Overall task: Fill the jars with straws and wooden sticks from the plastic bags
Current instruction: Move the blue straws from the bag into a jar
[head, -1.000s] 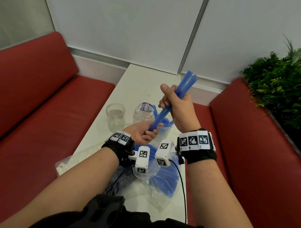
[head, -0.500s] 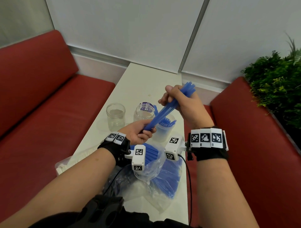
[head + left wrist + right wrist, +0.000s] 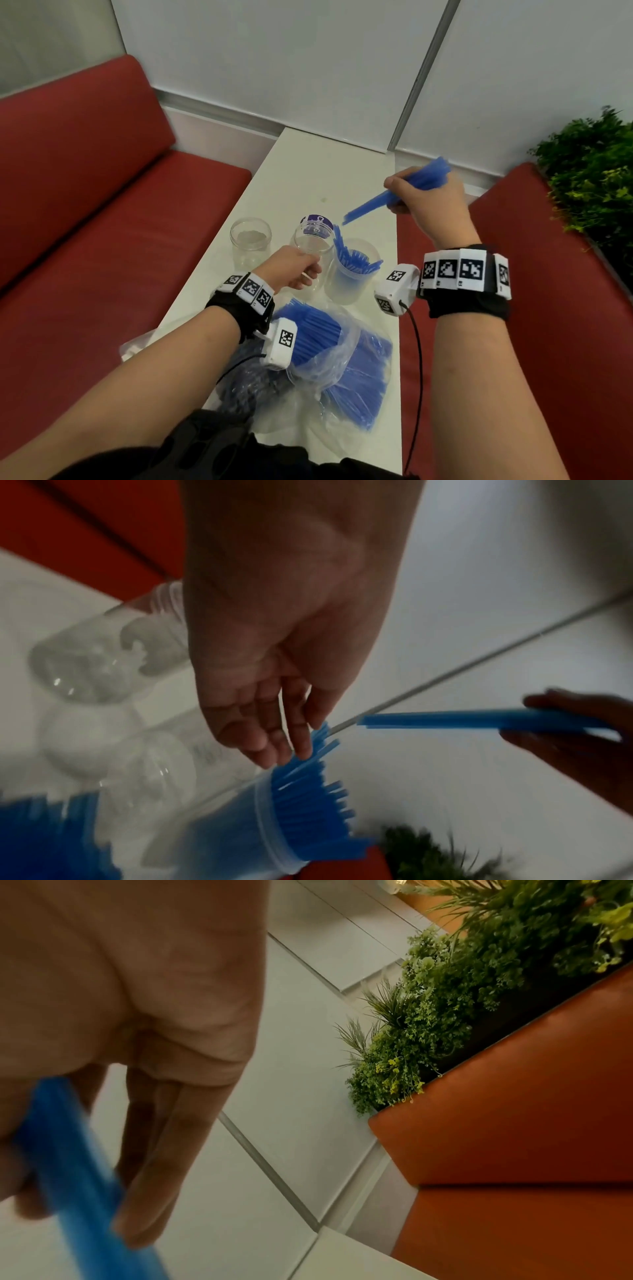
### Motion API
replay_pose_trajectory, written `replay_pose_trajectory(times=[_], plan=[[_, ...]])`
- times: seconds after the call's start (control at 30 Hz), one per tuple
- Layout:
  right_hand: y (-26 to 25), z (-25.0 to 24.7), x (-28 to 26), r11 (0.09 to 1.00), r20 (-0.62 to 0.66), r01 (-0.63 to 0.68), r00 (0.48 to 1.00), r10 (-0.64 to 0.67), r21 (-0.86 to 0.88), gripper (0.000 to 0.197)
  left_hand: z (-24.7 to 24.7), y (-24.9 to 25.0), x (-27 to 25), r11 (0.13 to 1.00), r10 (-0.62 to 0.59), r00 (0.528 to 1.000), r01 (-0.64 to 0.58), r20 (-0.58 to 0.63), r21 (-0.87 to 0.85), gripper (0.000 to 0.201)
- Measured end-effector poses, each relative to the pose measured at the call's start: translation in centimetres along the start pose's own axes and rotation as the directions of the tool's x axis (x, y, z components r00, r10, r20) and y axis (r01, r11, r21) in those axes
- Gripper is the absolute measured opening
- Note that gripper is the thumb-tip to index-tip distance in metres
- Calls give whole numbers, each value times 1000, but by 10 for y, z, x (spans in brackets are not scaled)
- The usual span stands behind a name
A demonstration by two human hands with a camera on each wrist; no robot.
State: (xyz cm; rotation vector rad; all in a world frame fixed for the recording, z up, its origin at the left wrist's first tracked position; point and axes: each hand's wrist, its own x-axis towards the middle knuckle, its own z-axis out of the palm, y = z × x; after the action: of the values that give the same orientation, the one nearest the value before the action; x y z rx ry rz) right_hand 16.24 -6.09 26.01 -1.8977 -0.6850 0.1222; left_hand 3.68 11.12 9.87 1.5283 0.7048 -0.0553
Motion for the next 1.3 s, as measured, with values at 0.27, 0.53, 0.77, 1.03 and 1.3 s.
replay_pose_trajectory(times=[0.27, 0.53, 0.77, 1.03, 1.3], plan=[[82, 45, 9, 948, -103, -230, 972, 212, -219, 23, 1, -27, 7, 654, 100, 990, -143, 102, 743, 17], [126, 73, -10, 933, -5, -268, 961, 275, -240, 52, 32, -53, 6, 250, -119, 894, -394, 432, 884, 82], [129, 84, -26, 881, -142, -31, 989, -42, -472, 48, 41, -59, 3, 49, -44, 891, -450, 452, 892, 47], [153, 98, -39, 720, 138, -9, 980, 145, -694, 55, 44, -55, 1, 18, 19, 928, -372, 372, 928, 30], [155, 99, -43, 703, 207, 21, 962, 181, -711, 65, 41, -48, -3, 78, -14, 936, -349, 351, 934, 35]])
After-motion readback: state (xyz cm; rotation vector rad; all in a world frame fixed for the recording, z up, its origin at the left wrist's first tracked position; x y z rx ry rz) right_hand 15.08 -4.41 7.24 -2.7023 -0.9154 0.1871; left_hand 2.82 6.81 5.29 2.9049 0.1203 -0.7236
